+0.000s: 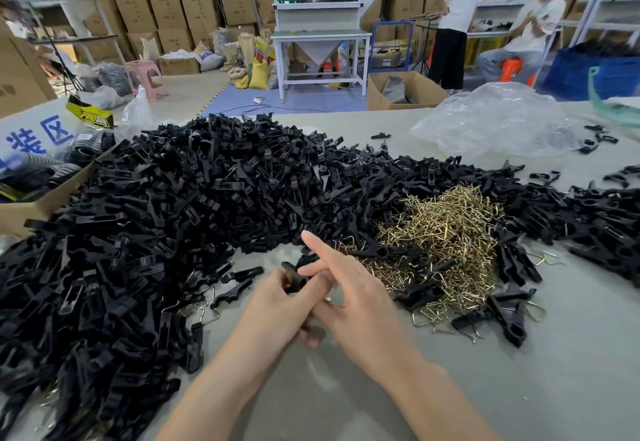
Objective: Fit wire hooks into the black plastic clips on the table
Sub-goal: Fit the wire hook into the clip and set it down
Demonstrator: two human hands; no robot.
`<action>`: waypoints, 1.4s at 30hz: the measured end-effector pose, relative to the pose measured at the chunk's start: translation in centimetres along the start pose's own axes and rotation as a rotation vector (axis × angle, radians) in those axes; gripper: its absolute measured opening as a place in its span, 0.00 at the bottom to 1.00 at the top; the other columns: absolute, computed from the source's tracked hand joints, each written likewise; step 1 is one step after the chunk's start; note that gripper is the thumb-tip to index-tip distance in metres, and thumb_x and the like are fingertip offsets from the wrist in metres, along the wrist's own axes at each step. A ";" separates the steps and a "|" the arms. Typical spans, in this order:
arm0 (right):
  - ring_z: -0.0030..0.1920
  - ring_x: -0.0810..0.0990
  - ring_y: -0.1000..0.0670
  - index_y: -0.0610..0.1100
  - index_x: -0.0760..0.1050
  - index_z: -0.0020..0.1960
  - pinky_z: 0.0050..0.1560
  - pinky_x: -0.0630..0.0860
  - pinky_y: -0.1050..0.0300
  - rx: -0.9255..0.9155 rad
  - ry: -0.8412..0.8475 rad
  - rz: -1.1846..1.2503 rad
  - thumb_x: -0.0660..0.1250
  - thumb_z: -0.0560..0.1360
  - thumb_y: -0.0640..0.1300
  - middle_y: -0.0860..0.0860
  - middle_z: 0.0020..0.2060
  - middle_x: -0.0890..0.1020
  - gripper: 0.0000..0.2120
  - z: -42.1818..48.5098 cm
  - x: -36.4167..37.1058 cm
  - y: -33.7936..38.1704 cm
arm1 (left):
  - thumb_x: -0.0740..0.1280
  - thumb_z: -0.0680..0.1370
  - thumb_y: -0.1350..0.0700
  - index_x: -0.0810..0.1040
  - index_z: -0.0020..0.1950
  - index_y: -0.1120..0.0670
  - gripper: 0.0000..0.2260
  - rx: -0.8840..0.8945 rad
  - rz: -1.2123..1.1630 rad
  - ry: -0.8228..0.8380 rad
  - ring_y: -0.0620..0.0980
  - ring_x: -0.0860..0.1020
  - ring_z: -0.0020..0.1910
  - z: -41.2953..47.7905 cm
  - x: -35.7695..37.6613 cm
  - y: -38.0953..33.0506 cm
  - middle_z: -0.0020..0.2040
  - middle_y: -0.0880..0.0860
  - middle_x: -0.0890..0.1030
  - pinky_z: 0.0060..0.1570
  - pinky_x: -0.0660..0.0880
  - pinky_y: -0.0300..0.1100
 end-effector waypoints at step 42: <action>0.60 0.79 0.57 0.66 0.73 0.64 0.62 0.77 0.57 0.232 0.236 0.294 0.73 0.67 0.40 0.65 0.59 0.80 0.32 -0.1 1.0 -0.8 | 0.62 0.80 0.53 0.75 0.29 0.49 0.18 -0.181 -0.226 0.105 0.48 0.77 0.31 -0.2 1.4 0.3 0.33 0.51 0.77 0.30 0.75 0.43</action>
Point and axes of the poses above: each hand's wrist, its own z-axis towards the middle knuckle, its own x-axis out of the palm, y = z × x, the point moved 3 cm from there along z, towards the middle knuckle
